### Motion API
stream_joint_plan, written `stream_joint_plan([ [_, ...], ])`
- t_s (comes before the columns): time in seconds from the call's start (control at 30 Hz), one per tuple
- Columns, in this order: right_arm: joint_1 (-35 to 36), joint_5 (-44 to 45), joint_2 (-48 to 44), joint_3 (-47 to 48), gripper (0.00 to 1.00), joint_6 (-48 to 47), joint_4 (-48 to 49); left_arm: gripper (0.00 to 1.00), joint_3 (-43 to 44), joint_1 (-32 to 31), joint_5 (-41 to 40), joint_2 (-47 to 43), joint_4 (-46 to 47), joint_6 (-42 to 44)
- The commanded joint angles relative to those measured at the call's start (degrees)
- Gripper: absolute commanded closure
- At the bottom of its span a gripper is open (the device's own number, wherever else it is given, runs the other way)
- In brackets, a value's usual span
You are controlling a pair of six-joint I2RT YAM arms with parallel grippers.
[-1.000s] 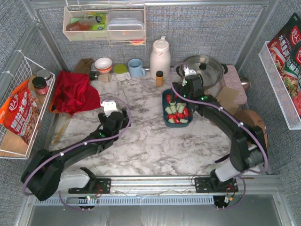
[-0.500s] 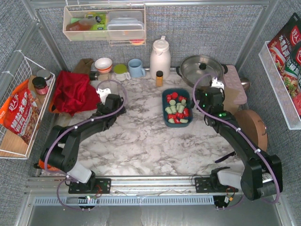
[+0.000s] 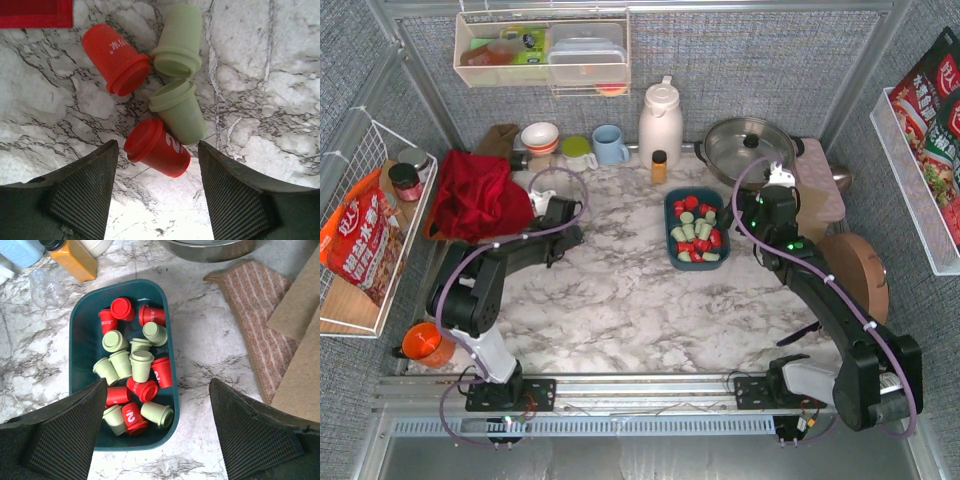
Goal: Mix the coffee capsules in the storage basket
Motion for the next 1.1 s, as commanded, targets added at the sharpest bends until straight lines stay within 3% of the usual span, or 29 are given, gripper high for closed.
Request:
stream_joint_plan([
  [0.0, 0.0, -2.1, 0.0, 0.1, 0.13, 0.6, 2.6, 0.28, 1.1, 0.4, 0.7, 1.7, -2.8, -1.1],
  [0.6, 0.0, -3.9, 1.4, 0.7, 0.14, 1.0, 2.3, 0.54, -1.1, 1.1, 1.5, 1.8, -4.9, 1.8],
  [0.83, 0.0, -5.9, 2.0, 1.2, 0.16, 1.4, 1.9, 0.54, -5.4, 0.6, 5.5, -7.6, -1.9, 5.2],
  [1.07, 0.9, -10.4, 2.2, 2.8, 0.21, 1.5, 0.7, 0.55, -13.7, -4.8, 11.5, -20.9, 9.1, 13.5],
])
